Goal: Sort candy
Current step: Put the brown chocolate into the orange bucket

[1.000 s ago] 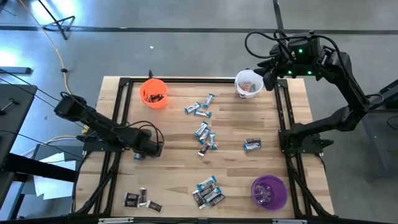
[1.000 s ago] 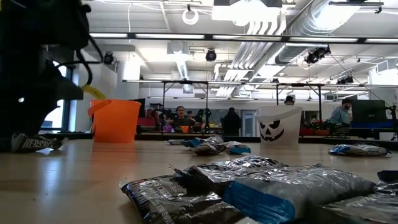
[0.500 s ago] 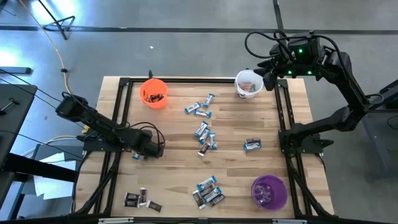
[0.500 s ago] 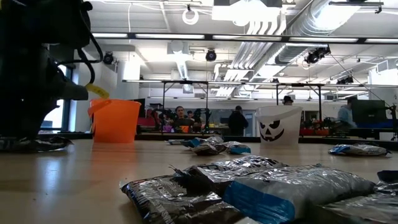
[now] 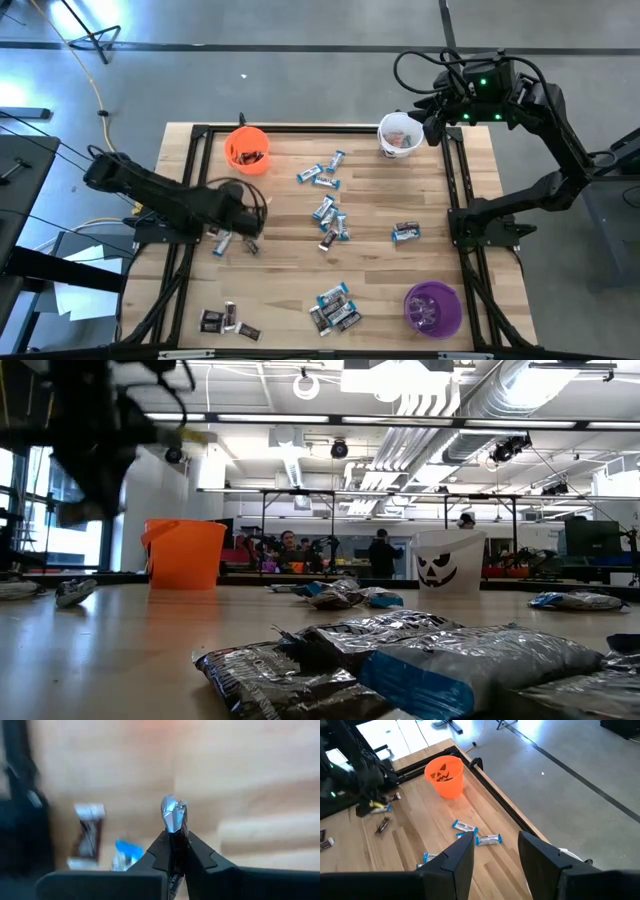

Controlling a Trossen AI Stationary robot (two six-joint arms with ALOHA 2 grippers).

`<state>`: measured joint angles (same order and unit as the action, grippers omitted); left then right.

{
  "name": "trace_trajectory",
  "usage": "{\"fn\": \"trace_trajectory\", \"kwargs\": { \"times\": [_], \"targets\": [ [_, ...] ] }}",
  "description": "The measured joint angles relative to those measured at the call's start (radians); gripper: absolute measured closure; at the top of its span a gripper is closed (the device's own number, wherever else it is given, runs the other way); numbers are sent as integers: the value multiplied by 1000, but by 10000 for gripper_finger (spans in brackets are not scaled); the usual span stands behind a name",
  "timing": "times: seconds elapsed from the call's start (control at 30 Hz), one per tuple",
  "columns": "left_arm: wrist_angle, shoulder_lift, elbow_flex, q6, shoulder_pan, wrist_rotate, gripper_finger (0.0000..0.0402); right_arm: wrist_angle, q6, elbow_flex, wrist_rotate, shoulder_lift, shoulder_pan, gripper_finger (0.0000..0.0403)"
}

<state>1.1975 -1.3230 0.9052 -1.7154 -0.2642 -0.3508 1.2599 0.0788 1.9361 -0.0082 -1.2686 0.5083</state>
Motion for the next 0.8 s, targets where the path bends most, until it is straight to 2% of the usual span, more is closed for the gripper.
{"fn": "trace_trajectory", "kwargs": {
  "times": [0.17, 0.3, 0.53, 0.67, 0.8],
  "targets": [
    [175, 36, 154, 56, 81, -242, 389, 0, 0, 0, 0, 0, 0, 253],
    [254, 38, 242, 144, 169, -347, 389, 0, 0, 0, 0, 0, 0, 253],
    [198, 37, 348, 429, 337, -403, 389, 0, 0, 0, 0, 0, 0, 253],
    [145, 37, 389, 615, 434, -391, 389, 0, 0, 0, 0, 0, 0, 253],
    [81, 36, 392, 714, 499, -381, 389, 0, 0, 0, 1, 0, 0, 253]
  ]
}}
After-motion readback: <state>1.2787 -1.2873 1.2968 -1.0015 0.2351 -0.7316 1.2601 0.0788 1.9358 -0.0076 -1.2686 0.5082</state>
